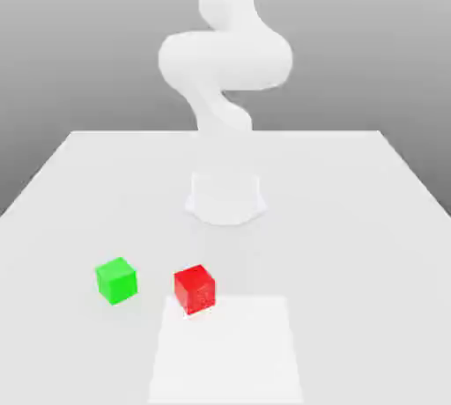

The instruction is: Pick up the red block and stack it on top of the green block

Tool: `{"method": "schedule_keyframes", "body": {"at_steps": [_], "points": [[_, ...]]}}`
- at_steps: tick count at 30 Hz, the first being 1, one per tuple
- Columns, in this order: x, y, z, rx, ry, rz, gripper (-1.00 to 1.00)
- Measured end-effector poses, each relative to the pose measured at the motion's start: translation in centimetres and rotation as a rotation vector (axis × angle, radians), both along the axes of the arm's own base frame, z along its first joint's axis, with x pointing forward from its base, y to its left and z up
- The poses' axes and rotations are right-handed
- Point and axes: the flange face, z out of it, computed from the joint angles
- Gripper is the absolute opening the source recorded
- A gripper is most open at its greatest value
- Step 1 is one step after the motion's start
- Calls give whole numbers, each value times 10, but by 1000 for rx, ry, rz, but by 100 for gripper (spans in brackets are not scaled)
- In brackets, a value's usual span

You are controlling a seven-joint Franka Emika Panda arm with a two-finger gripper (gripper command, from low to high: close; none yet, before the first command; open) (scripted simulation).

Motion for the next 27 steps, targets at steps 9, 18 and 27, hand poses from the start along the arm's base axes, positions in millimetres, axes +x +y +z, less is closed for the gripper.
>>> {"method": "schedule_keyframes", "body": {"at_steps": [9, 18, 27], "points": [[35, -28, -225, -128, 334, 182, 0], [-47, -42, -450, -167, 684, 446, 0], [-58, -43, -515, -171, 711, 466, -100]]}}
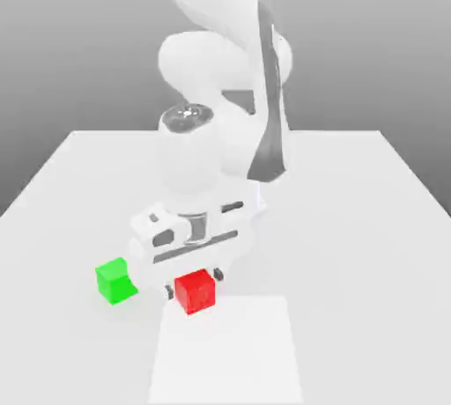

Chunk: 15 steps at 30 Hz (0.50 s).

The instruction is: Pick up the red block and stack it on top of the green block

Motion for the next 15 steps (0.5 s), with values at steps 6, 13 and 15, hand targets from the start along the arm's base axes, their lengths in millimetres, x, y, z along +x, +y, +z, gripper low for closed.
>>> {"method": "schedule_keyframes", "body": {"at_steps": [6, 13, 15], "points": [[0, 0, 5, 2, 1, 0, -100], [0, 0, 55, 3, 1, -1, -100], [0, -7, 65, 0, -1, -48, -100]]}}
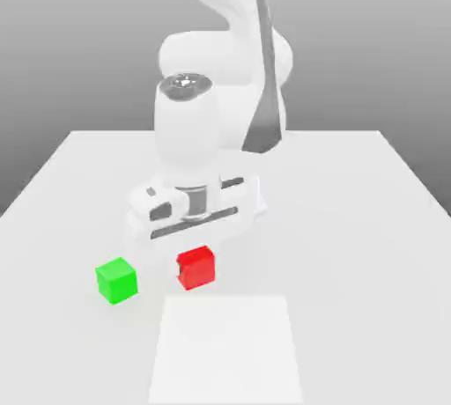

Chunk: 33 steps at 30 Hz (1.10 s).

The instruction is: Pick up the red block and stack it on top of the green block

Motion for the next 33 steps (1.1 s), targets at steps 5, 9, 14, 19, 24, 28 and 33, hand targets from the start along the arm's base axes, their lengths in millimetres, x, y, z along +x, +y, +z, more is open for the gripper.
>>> {"method": "schedule_keyframes", "body": {"at_steps": [5, 9, 14, 19, 24, 28, 33], "points": [[-2, -32, 15, -5, -7, -204, -100], [-8, -60, 25, -6, -11, -378, -100], [-20, -93, 33, -4, -10, -598, -100], [-36, -124, 35, 2, -1, -811, -100], [-34, -128, 19, 18, 0, -840, -100], [-33, -128, 0, 21, -2, -841, -100], [-38, -129, -28, 6, 0, -845, 100]]}}
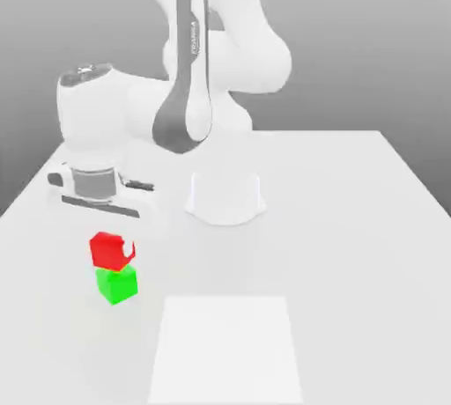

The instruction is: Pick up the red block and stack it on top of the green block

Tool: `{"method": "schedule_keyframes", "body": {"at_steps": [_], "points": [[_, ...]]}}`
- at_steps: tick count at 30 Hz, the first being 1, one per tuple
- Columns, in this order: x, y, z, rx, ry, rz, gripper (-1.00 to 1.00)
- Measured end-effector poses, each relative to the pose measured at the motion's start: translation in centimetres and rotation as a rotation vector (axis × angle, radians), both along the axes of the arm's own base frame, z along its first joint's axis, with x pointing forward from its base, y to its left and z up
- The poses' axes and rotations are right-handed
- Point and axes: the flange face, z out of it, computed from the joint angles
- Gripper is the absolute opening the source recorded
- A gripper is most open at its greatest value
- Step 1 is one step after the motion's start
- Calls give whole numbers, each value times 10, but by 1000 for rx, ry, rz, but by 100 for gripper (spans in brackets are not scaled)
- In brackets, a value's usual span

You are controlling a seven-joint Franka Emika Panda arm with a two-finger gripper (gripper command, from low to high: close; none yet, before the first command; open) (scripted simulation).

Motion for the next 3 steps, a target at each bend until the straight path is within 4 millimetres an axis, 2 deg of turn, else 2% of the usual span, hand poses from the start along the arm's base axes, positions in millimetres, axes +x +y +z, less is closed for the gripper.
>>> {"method": "schedule_keyframes", "body": {"at_steps": [3], "points": [[0, 0, 0, 0, 0, 0, 100]]}}
